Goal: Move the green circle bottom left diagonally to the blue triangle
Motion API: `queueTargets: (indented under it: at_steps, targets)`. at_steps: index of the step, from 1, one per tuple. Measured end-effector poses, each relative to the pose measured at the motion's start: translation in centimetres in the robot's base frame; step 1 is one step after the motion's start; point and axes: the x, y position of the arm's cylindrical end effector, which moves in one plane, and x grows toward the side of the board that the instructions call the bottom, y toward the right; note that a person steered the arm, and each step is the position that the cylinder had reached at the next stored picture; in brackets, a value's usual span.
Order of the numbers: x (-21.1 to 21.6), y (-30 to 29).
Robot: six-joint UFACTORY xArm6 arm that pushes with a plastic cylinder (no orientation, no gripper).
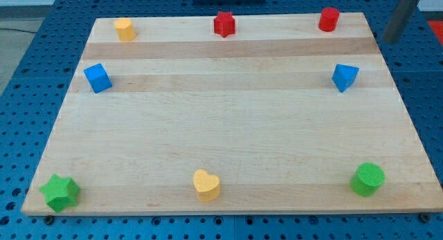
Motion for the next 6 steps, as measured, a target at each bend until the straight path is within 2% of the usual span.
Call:
queueTargets:
  at_steps: [1, 2, 3, 4, 5, 6]
  targets:
    - [7.3, 3.3]
    - [14.4, 4.2]
    - [24.8, 4.3]
    - [30.9, -6.9]
    - [32.4, -10.8]
    - [31.0, -19.5]
